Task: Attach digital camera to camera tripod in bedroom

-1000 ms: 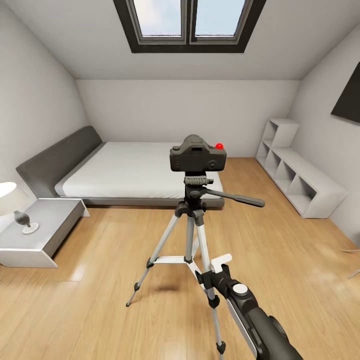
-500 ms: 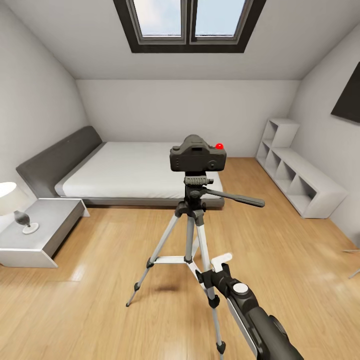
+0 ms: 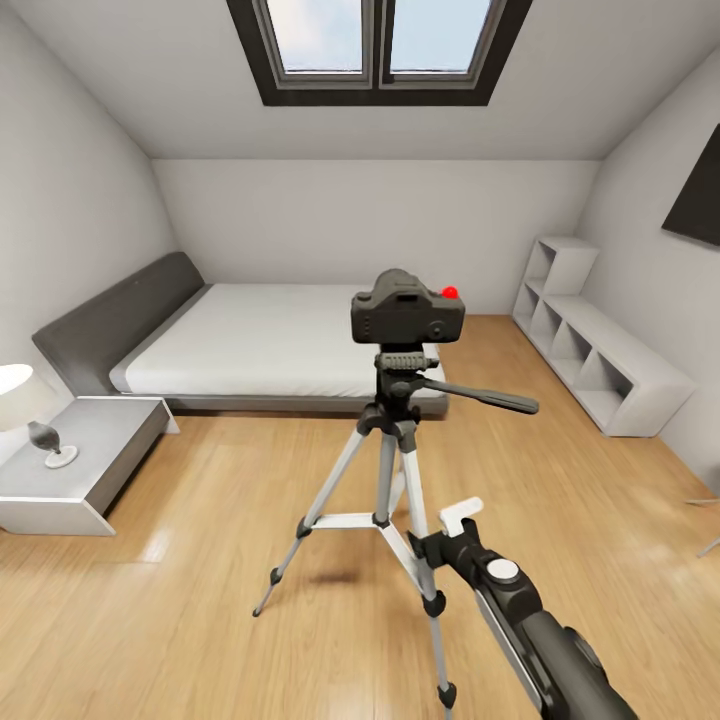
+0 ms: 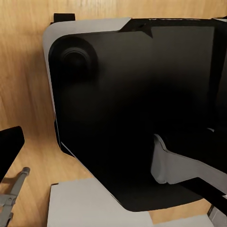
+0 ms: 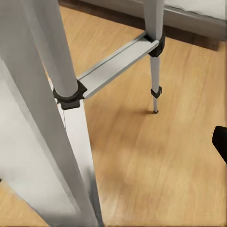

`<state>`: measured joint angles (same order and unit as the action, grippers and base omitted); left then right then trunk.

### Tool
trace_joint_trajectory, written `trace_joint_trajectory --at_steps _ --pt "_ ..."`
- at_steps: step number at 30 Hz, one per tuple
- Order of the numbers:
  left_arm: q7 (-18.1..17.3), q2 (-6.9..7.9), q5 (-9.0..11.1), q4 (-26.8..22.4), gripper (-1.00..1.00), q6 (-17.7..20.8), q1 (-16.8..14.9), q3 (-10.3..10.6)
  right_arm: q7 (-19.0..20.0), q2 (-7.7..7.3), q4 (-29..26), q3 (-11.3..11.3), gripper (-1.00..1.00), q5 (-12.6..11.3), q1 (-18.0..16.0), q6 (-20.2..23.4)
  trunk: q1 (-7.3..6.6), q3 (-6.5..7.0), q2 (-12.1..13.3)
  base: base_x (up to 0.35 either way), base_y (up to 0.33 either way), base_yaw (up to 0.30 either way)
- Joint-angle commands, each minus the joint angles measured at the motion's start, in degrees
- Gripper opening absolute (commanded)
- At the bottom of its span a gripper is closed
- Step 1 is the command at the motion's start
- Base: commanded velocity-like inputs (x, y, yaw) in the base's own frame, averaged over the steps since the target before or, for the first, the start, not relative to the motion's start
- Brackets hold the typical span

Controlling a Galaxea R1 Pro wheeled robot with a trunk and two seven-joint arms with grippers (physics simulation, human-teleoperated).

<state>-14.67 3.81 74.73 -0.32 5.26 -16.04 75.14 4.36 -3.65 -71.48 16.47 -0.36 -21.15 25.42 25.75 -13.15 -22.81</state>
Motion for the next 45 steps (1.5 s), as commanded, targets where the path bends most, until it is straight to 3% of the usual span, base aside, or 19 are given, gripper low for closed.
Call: trace_joint_trajectory --at_steps 1,21,35,45 --pt "-0.2 0.03 0.6 0.0 1.0 0.3 0.0 0.4 0.1 -0.2 -0.6 0.1 1.0 0.0 0.1 0.8 0.03 -0.11 -0.1 0.0 0.0 0.0" --pt "-0.2 0.06 0.7 0.0 1.0 0.3 0.0 0.3 1.7 -3.26 -8.1 0.1 1.0 -0.6 1.3 11.5 0.03 -0.11 -0.1 0.0 0.0 0.0" --pt "-0.2 0.06 0.7 0.0 1.0 0.3 0.0 0.3 8.0 -4.14 -8.5 0.1 1.0 -0.2 1.3 14.0 0.03 -0.11 -0.1 0.0 0.0 0.0" --pt "-0.2 0.06 0.7 0.0 1.0 0.3 0.0 0.3 9.1 -4.2 -8.5 1.0 1.0 -0.1 1.3 14.2 0.03 -0.11 -0.1 0.0 0.0 0.0"
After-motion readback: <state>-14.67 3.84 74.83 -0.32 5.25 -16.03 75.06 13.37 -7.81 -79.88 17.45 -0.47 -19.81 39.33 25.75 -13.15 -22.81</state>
